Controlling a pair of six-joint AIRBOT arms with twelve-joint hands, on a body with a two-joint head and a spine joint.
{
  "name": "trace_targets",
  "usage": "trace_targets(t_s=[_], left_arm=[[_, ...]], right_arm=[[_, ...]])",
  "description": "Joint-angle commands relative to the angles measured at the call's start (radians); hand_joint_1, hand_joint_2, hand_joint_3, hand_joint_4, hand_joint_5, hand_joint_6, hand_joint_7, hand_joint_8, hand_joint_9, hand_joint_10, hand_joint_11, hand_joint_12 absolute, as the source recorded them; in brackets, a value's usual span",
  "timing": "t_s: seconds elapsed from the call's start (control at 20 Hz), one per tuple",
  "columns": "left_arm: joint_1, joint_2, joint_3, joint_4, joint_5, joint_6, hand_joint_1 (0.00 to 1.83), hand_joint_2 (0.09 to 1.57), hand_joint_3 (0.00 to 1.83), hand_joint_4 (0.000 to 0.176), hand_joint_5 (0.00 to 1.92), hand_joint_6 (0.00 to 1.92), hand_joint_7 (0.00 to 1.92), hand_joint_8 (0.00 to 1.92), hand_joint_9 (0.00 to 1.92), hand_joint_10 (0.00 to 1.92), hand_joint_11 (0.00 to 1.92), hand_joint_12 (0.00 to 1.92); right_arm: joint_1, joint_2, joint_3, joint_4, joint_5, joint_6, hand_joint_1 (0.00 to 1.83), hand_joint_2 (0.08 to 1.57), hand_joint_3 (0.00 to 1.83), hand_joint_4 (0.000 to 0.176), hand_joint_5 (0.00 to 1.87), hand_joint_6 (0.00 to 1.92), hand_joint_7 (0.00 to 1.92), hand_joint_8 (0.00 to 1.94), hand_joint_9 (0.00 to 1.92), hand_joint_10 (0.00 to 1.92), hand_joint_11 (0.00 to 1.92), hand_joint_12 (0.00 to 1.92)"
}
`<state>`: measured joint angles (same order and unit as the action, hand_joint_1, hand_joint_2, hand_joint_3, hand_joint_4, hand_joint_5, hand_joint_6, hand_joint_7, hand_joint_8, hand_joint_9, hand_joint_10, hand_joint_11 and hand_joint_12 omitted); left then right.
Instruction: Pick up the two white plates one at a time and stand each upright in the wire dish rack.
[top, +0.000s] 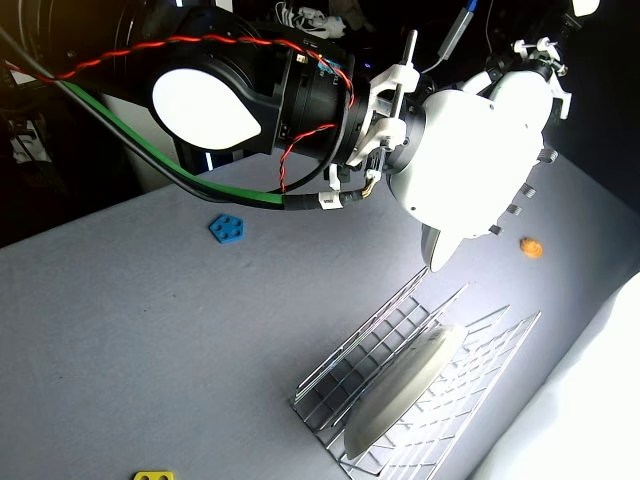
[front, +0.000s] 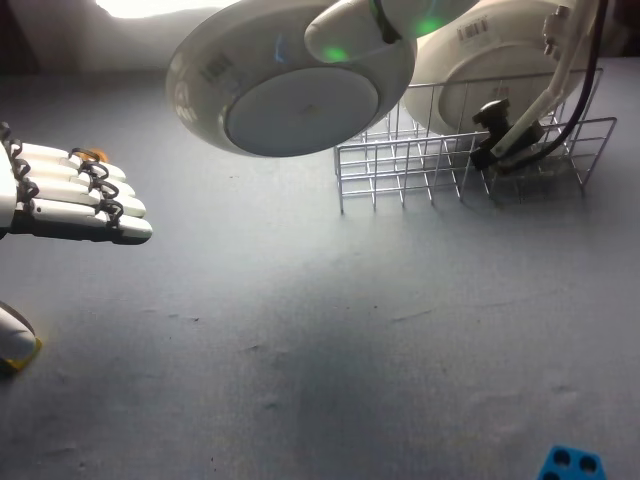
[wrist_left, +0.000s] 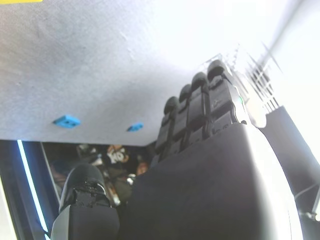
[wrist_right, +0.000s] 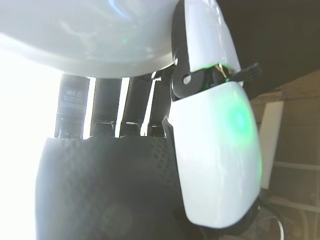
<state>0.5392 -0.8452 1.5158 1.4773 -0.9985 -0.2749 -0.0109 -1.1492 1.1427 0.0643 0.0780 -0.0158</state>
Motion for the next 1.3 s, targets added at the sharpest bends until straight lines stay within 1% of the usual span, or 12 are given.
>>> trace_targets(t_s=[0.0,0.05,0.35,0.45,0.55,0.6,0.7,0.8,0.9,0.95,1.1,1.25], left_arm=[[-0.009,0.001,0.004,-0.067,-0.031,-0.005,0.0,1.06,0.0,0.0,0.0,0.0,0.01,0.0,0.0,0.0,0.0,0.0],[-0.009,0.001,0.003,-0.065,-0.031,-0.005,0.0,1.06,0.0,0.0,0.0,0.0,0.01,0.0,0.0,0.0,0.0,0.0],[-0.009,0.001,0.001,-0.06,-0.031,-0.005,0.0,1.06,0.0,0.0,0.0,0.0,0.01,0.0,0.0,0.0,0.0,0.0],[-0.013,0.001,-0.002,-0.055,-0.031,-0.005,0.0,1.06,0.0,0.0,0.0,0.0,0.01,0.0,0.0,0.0,0.0,0.0],[-0.017,0.002,-0.004,-0.051,-0.031,-0.005,0.0,1.06,0.0,0.0,0.01,0.0,0.01,0.0,0.0,0.0,0.0,0.0],[-0.017,0.002,-0.005,-0.051,-0.031,-0.006,0.0,1.06,0.0,0.0,0.0,0.0,0.02,0.0,0.0,0.0,0.0,0.0],[-0.017,0.003,-0.006,-0.05,-0.031,-0.006,0.0,1.07,0.0,0.0,0.01,0.0,0.01,0.0,0.0,0.0,0.0,0.0],[-0.017,0.003,-0.007,-0.05,-0.031,-0.006,0.0,1.06,0.0,0.0,0.03,0.01,0.03,0.01,0.01,0.0,0.0,0.0],[-0.018,0.004,-0.007,-0.05,-0.031,-0.006,0.0,1.06,0.0,0.0,0.01,0.0,0.02,0.0,0.0,0.0,0.0,0.0],[-0.018,0.004,-0.007,-0.05,-0.031,-0.006,0.0,1.06,0.0,0.0,0.01,0.0,0.02,0.0,0.0,0.0,0.0,0.0],[-0.019,0.004,-0.007,-0.049,-0.031,-0.006,0.0,1.06,0.0,0.0,0.01,0.0,0.01,0.0,0.0,0.0,0.0,0.0],[-0.02,0.003,-0.007,-0.048,-0.031,-0.006,0.0,1.07,0.0,0.0,0.0,0.0,0.01,0.0,0.0,0.0,0.0,0.0]], right_arm=[[0.025,0.003,-0.002,0.029,0.159,0.022,1.4,1.02,0.0,0.0,1.09,0.72,1.25,0.46,1.16,0.84,1.0,1.0],[0.026,0.003,-0.002,0.029,0.16,0.022,1.4,1.02,0.0,0.0,1.09,0.71,1.27,0.42,1.17,0.84,1.02,0.99],[0.033,0.001,0.008,0.036,0.17,0.022,1.4,1.02,0.0,0.0,1.07,0.76,1.25,0.44,1.15,0.86,1.0,1.01],[0.032,-0.001,0.021,0.041,0.171,0.022,1.4,1.02,0.0,0.0,1.1,0.69,1.26,0.45,1.15,0.87,0.97,1.04],[0.032,-0.001,0.03,0.043,0.172,0.022,1.4,1.02,0.0,0.0,1.11,0.67,1.26,0.45,1.15,0.88,0.96,1.04],[0.031,-0.001,0.034,0.044,0.173,0.022,1.4,1.02,0.0,0.0,1.09,0.7,1.24,0.49,1.14,0.87,0.98,1.03],[0.019,-0.001,0.044,0.044,0.177,0.025,1.4,1.02,0.0,0.0,1.08,0.74,1.24,0.48,1.14,0.86,0.97,1.02],[0.008,-0.001,0.057,0.045,0.178,0.032,1.4,1.01,0.0,0.0,1.12,0.67,1.28,0.4,1.15,0.85,0.98,1.02],[0.0,-0.001,0.067,0.045,0.178,0.037,1.4,1.02,0.0,0.0,1.1,0.71,1.26,0.45,1.15,0.85,0.98,0.99],[-0.006,-0.001,0.071,0.044,0.178,0.039,1.4,1.02,0.0,0.0,1.11,0.66,1.26,0.46,1.15,0.86,0.97,0.99],[-0.022,-0.001,0.087,0.044,0.179,0.051,1.4,1.02,0.0,0.0,1.11,0.67,1.26,0.48,1.15,0.86,0.97,1.0],[-0.036,-0.002,0.105,0.044,0.179,0.062,1.4,1.02,0.0,0.0,1.1,0.71,1.26,0.44,1.15,0.85,0.97,0.99]])
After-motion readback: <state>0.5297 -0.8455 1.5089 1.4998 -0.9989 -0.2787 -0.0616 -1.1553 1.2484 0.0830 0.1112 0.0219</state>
